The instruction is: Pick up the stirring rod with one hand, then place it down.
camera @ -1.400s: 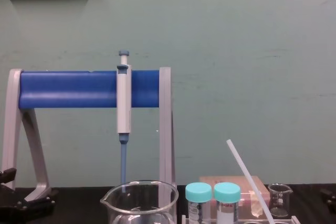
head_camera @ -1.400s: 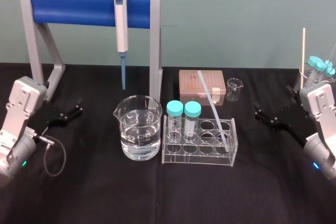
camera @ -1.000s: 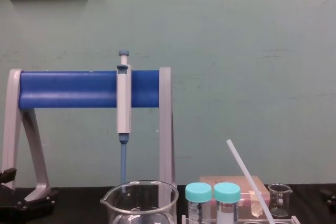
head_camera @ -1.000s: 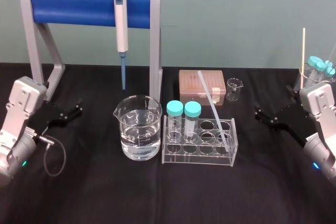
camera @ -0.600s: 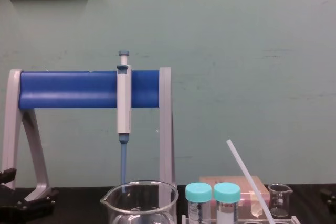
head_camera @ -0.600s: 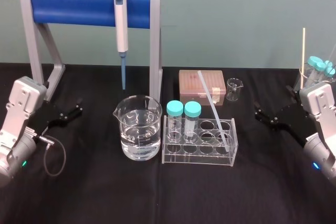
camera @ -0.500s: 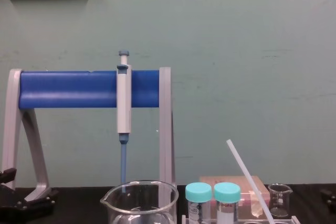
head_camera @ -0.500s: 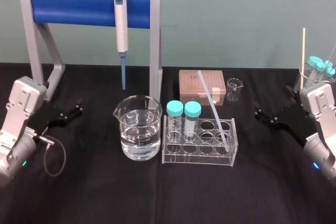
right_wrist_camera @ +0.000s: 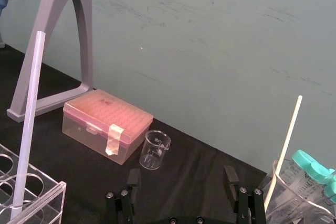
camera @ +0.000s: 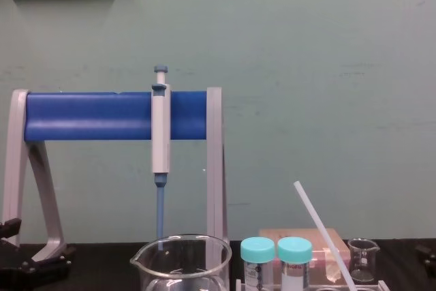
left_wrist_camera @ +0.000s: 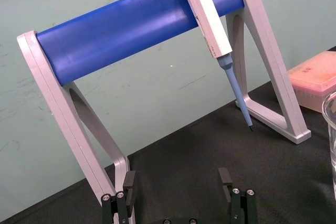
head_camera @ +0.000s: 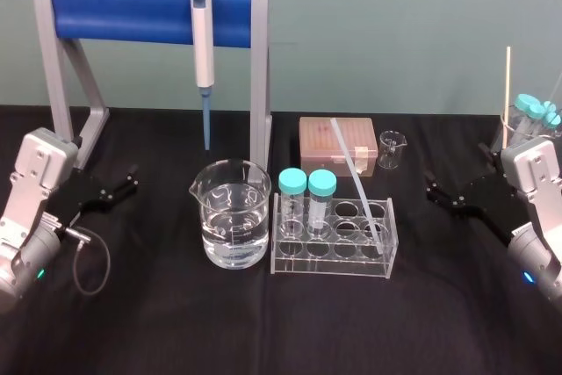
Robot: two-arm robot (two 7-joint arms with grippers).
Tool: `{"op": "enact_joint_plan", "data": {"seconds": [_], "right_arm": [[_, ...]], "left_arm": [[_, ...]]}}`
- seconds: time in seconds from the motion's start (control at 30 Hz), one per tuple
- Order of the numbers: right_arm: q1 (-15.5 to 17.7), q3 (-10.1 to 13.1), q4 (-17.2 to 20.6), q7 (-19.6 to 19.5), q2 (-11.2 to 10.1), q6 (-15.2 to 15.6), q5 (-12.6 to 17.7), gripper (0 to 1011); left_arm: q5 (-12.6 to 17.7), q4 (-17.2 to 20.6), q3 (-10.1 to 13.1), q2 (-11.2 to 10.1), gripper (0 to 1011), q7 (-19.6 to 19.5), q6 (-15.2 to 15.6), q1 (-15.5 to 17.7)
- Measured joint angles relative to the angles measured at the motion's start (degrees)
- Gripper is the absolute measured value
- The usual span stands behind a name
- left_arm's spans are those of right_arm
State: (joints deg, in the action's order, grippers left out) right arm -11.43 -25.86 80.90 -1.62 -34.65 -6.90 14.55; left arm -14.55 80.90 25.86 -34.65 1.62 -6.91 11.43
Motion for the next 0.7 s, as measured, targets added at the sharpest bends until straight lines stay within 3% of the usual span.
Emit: {"op": "enact_joint_plan", "data": {"seconds": [0.5,0.7], "right_arm": [[0.0,0.0,0.0,0.0,0.0,0.0,0.0,1003],[0.0,1.9,0.3,2.6,0.9,0.3,2.8,1003]], "left_arm": [[0.0,0.0,0.0,0.0,1000,0.0,0.0,0.0],[0.0,0.0,0.0,0.0,1000,0.0,0.0,0.0]]}}
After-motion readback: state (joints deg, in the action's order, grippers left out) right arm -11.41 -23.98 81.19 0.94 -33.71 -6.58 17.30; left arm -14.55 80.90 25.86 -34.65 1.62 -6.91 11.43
